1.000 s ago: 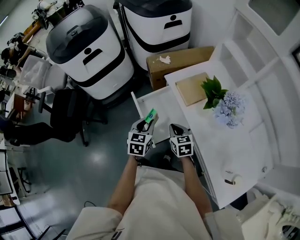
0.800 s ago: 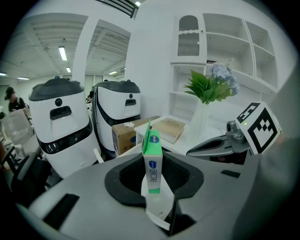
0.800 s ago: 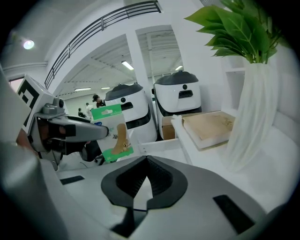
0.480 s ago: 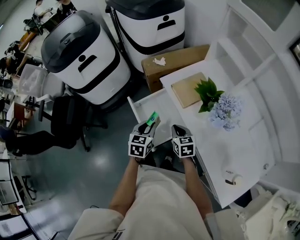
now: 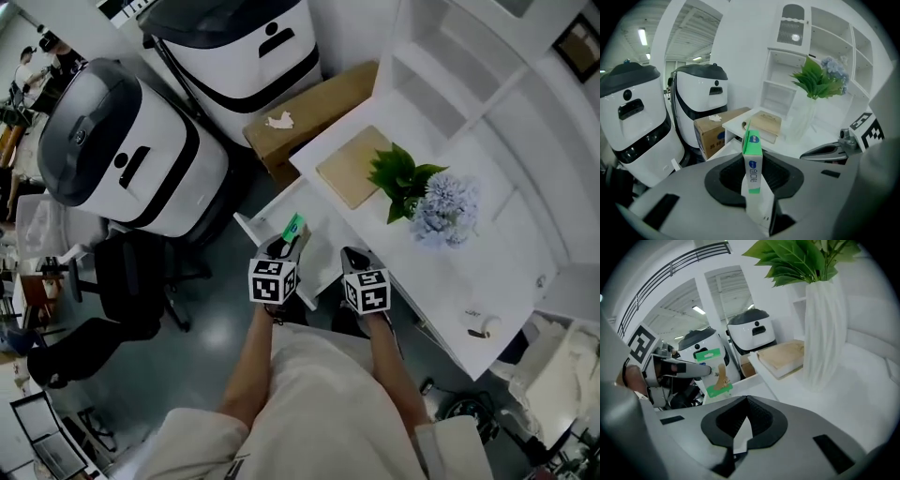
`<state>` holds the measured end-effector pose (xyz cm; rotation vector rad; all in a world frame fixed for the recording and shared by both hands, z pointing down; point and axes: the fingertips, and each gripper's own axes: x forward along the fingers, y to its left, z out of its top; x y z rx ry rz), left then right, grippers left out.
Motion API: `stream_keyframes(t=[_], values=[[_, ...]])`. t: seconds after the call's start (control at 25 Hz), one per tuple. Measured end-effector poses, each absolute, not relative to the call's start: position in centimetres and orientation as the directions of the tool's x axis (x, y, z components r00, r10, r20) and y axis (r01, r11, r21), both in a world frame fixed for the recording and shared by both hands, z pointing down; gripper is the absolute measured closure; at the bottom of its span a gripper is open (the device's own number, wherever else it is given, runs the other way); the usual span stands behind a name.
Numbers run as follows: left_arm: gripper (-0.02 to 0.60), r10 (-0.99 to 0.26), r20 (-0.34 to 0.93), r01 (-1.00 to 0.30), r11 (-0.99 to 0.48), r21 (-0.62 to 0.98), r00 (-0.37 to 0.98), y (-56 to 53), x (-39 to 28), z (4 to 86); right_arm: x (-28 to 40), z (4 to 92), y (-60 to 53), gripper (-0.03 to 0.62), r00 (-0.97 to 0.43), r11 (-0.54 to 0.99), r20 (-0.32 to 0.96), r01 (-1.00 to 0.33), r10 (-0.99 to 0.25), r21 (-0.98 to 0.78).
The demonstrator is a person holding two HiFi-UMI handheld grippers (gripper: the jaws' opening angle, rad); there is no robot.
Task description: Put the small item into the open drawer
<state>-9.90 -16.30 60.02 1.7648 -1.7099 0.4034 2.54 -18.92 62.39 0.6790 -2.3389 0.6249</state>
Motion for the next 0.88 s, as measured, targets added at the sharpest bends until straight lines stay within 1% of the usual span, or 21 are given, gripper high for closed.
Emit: stream_keyframes(t=[0.4, 0.68, 0.88], values=[[0.474, -0.737, 0.643, -0.957, -0.019, 0.289, 0.208, -19.8, -11.9, 63.3, 3.9, 62.2, -20.0, 0.569, -0.609, 0.681, 0.681, -0.699, -0.407, -0.219], [0.474, -0.646, 0.685, -0.931, -0.121, 0.345, 0.337, -21.5, -10.8, 66.8, 2.9, 61.8, -20.4, 0.569, -0.618, 0.682, 0.684, -0.691, -0.387, -0.239], [0.474, -0.562, 0.723, -0.916, -0.219, 0.337, 0.401, -22.4, -10.2, 69.5, 1.1, 61.5, -20.9, 0.569, -0.620, 0.676, 0.685, -0.693, -0.382, -0.251]])
